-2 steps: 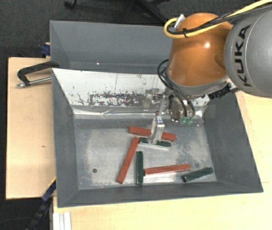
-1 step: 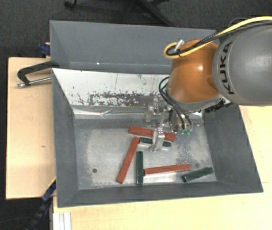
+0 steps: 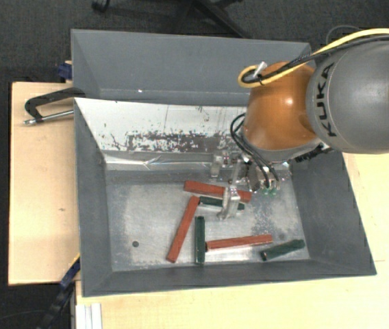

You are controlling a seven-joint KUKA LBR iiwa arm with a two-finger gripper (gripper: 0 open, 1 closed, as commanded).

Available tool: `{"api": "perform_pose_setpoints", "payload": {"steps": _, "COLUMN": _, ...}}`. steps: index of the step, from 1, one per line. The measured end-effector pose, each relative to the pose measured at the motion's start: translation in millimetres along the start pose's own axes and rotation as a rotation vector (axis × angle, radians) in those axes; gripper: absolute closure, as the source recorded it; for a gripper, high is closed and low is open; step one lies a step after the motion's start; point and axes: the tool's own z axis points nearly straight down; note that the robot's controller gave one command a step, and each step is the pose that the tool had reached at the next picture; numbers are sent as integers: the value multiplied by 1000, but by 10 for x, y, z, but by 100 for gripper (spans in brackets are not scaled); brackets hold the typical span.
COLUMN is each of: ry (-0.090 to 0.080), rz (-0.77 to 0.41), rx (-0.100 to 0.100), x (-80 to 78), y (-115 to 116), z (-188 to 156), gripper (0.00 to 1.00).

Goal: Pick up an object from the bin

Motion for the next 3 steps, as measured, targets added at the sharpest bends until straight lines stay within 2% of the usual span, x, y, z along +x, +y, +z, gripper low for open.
{"api": "perform_pose_setpoints", "payload": {"steps": 1, "ry": -3, "rz": 100, "rx": -1, "x": -96, "y": -104, "z": 86, "gripper": 0}}
{"api": "perform_pose_setpoints", "payload": {"steps": 2, "ry": 3, "rz": 33, "rx": 0, "x": -83, "y": -211, "z": 499, "gripper": 0}}
{"api": "perform_pose_setpoints", "payload": {"steps": 3, "ry": -4, "rz": 150, "rx": -2, "x": -151, "y": -207, "z": 472, "gripper": 100}}
